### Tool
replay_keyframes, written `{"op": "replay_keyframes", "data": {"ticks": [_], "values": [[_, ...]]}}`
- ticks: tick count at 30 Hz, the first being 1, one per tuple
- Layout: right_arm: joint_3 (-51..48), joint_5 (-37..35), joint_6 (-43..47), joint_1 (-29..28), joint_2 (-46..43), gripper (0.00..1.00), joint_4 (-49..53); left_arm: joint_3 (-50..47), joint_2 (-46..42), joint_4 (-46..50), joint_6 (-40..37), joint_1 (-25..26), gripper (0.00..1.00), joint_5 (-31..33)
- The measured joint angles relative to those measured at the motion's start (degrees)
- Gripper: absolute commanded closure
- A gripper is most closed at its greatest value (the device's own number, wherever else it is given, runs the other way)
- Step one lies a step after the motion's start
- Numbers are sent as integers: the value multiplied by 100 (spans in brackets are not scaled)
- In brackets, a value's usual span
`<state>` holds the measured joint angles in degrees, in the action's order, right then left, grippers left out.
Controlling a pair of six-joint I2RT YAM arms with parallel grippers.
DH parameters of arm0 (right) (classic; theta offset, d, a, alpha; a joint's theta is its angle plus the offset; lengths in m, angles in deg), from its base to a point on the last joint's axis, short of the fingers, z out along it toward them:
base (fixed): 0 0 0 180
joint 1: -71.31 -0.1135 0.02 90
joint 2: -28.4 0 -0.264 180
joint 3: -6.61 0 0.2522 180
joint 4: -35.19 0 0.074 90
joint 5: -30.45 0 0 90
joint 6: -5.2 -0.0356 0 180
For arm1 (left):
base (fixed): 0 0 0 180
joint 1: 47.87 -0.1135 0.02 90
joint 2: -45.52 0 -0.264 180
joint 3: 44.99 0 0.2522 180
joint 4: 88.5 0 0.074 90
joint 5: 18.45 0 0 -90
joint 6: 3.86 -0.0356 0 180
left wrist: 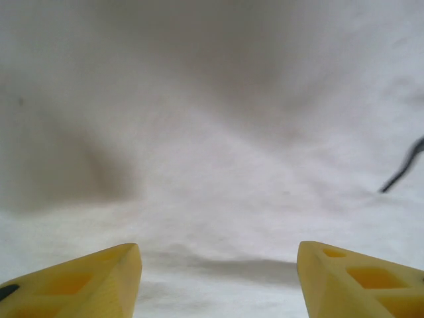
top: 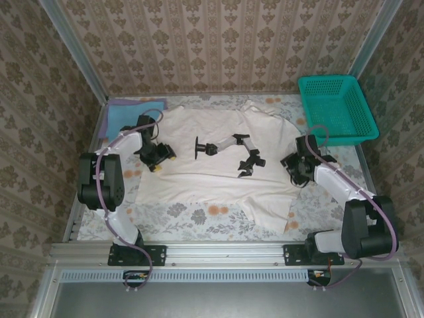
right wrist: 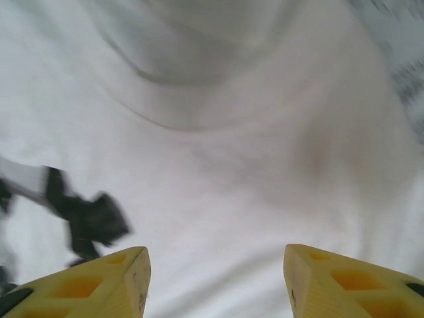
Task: Fold and stack the t-shirts
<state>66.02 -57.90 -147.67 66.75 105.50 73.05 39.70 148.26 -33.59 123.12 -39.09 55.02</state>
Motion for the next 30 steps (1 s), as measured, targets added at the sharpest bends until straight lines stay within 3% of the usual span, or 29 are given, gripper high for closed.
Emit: {"op": "replay_keyframes", "data": {"ticks": [3,9,14,21,30], "values": [[944,-66,223,0,577,45,-9,448,138,13,-17,-26,33,-4],[3056,-85,946,0,2564,58,-83,1416,710,0,96,114,36,26],[4675,-96,1471,0,4061,72,68,2992,1764,101,155,448,40,184],[7611,-105,1991,-22,5954,82,820,5276,3407,120,199,586,42,177],[11783,-101,2378,-96,8196,98,2315,5567,3910,173,343,306,42,90]]}}
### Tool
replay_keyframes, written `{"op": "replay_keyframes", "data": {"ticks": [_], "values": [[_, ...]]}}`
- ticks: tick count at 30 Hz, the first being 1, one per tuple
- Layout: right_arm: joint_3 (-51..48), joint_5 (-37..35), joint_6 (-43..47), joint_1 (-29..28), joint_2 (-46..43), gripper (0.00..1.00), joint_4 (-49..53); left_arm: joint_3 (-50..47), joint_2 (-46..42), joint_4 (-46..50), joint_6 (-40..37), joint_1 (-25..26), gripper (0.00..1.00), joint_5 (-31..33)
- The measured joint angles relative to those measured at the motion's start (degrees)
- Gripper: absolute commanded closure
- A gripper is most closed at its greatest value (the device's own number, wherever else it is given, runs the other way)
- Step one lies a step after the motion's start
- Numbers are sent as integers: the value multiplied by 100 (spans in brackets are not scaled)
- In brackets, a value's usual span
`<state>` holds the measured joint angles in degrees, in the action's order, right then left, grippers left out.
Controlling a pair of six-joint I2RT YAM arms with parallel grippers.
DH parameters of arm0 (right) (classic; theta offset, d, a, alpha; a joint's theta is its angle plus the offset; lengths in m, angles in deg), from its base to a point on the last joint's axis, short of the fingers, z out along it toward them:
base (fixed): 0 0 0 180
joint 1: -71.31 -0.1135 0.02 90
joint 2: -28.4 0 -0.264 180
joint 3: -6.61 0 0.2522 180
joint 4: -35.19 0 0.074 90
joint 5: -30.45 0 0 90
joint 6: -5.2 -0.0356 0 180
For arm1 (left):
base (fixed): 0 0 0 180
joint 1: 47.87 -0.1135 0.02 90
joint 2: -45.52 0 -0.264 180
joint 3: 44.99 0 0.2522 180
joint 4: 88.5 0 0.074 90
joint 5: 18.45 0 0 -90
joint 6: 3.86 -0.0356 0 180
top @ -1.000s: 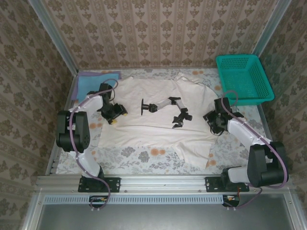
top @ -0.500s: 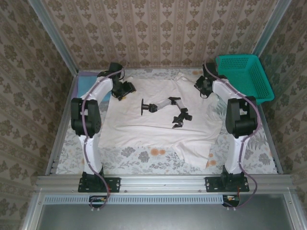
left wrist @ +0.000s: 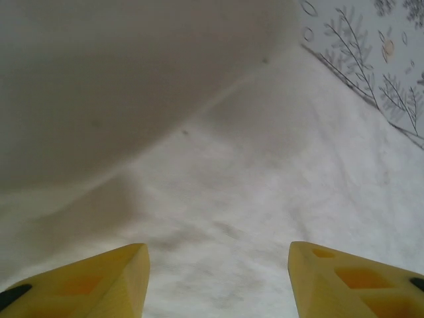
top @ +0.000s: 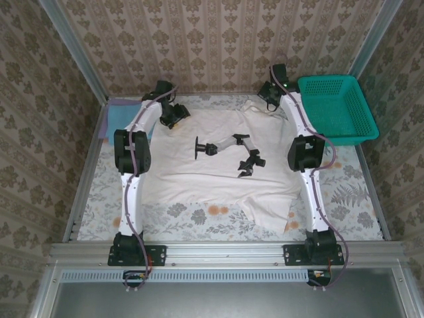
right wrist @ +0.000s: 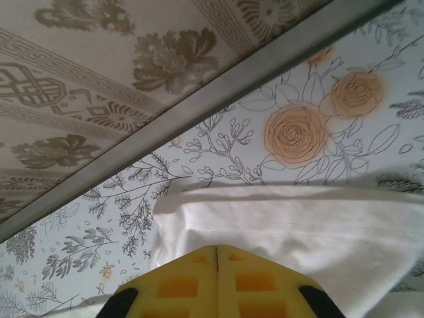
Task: Fold and stack the t-shirts
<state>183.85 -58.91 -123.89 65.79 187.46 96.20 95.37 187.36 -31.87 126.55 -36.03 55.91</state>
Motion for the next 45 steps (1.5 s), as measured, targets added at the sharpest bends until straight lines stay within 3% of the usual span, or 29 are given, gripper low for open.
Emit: {"op": "replay_keyframes", "data": {"ticks": [3,12,20,28,31,34,38,45], "values": [[686,24,20,0,501,98,393,11,28,-118,111,-74,43,7],[627,140,11,61,859,94,859,326,382,-275,446,-79,43,76],[542,352,-223,177,903,88,426,356,428,-291,490,-79,40,151],[542,627,-772,374,1161,83,-756,367,433,-306,487,-109,39,131],[542,625,-876,446,1235,74,-1191,391,437,-302,487,-129,38,131],[542,599,-896,485,1246,72,-1478,439,448,-260,487,-155,35,131],[564,603,-767,509,1237,64,-1683,728,505,-175,503,-181,25,127],[566,603,-59,446,640,47,-1095,848,249,-236,424,-105,11,203]]}}
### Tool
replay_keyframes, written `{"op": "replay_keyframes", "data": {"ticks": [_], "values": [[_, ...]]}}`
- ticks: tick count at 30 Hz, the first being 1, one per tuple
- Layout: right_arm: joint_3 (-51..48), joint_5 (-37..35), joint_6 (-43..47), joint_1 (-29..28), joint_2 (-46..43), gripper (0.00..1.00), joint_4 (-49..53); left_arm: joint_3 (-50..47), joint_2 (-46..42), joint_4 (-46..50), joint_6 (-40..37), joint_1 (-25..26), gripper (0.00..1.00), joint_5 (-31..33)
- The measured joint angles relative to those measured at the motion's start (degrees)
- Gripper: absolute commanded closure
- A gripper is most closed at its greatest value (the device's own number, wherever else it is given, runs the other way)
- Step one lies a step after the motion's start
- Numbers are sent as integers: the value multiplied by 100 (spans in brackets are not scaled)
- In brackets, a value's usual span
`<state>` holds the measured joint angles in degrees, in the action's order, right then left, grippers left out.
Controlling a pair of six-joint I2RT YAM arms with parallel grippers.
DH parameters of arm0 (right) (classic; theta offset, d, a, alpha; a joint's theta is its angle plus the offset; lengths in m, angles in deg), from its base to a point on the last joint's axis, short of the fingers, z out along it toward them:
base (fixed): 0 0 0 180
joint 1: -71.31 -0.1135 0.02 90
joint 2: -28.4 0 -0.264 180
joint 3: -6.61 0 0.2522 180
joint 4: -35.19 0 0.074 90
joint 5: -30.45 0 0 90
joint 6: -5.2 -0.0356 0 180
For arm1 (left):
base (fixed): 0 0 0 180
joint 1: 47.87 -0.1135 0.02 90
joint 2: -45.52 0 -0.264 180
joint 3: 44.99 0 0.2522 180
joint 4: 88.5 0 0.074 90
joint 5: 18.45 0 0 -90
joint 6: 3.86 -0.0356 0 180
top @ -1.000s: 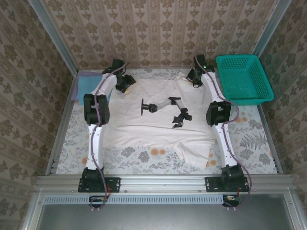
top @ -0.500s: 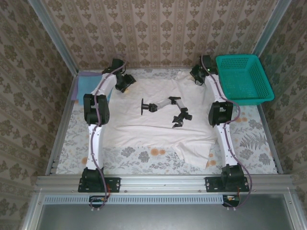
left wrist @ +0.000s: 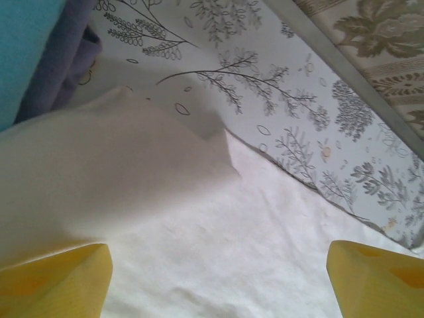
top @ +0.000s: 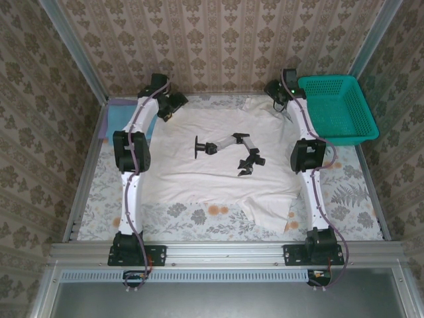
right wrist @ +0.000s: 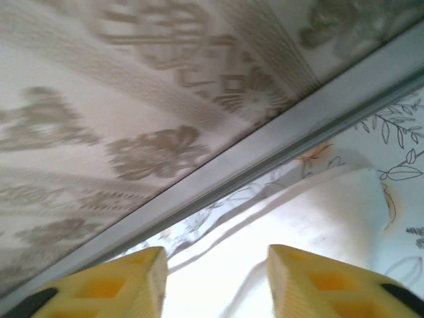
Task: Fold and stack the t-shirts
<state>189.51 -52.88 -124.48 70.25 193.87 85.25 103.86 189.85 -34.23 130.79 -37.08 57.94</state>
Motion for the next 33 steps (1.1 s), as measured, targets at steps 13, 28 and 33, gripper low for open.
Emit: {"op": "replay_keyframes", "data": {"ticks": [13,28,33], "values": [[988,-15,1768,20,-2306,35,3182,-4894,-4249,-374,-466,188,19,160],[-3176,-728,2151,-315,-5121,24,5075,-8358,-6262,389,-710,-1145,31,-105],[-8891,229,1346,57,-9038,23,2931,-8391,-6398,433,-748,-1311,35,-76]]}}
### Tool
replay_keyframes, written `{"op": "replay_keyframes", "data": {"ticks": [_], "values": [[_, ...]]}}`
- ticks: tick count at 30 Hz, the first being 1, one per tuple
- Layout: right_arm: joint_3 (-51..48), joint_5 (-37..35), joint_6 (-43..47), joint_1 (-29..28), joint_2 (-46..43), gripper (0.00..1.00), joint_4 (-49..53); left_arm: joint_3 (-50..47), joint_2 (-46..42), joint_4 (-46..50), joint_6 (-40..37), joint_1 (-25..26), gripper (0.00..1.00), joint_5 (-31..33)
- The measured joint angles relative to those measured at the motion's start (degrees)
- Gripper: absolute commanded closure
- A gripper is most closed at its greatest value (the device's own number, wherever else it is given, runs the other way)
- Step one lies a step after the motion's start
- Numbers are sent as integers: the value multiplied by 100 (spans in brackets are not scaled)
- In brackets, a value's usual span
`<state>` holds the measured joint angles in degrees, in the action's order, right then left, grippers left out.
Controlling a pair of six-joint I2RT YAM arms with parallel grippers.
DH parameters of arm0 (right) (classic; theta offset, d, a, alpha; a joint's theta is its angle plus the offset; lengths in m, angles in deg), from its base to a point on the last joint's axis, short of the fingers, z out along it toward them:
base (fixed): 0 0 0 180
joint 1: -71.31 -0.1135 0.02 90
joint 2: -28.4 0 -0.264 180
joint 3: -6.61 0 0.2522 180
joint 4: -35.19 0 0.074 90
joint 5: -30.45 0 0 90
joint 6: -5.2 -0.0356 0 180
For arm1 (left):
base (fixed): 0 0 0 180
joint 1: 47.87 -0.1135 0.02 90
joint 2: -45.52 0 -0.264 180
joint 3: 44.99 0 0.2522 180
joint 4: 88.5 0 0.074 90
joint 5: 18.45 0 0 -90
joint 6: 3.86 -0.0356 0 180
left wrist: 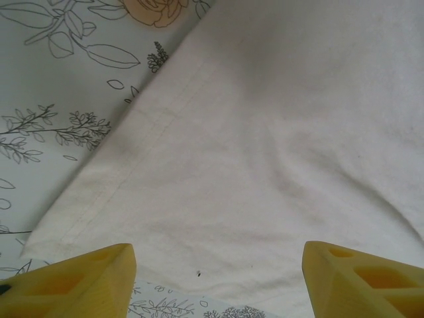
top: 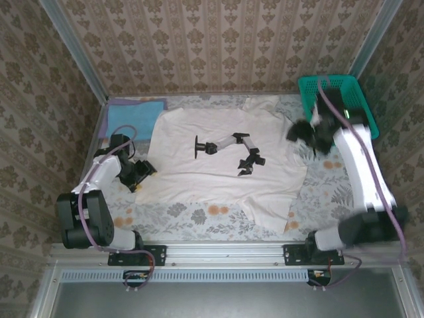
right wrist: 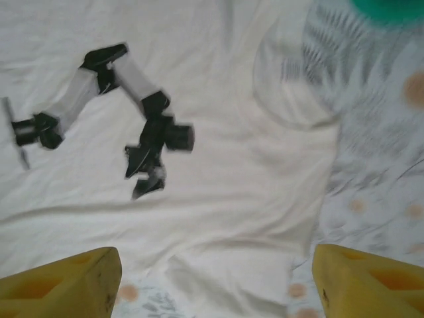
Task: Fold and stack the t-shirts
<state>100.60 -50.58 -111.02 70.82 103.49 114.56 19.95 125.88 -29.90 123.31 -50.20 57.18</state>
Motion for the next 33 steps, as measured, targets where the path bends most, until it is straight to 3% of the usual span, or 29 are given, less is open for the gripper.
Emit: {"op": "replay_keyframes", "data": {"ticks": [2,5,9,13,18,24,33], "values": [[-1725,424,-614,120,-1222,27,-673,-85,-116,20,0,-85,35,42],[-3823,960,-1456,9,-2181,36,-1447,-291,-289,125,9,-223,38,94],[-5490,1204,-2288,-267,-3099,41,-1631,-544,-389,275,55,-304,41,197],[-5945,1346,-2793,-501,-3727,43,-1797,-756,-426,267,142,-361,43,238],[-6041,1322,-2999,-859,-3727,42,-1808,-935,-426,210,232,-444,49,212],[-6039,1078,-3034,-894,-3755,46,-1462,-944,-481,201,317,-608,50,317],[-5969,953,-3016,-1283,-2946,58,-1429,-1097,-511,101,356,-645,57,348]]}}
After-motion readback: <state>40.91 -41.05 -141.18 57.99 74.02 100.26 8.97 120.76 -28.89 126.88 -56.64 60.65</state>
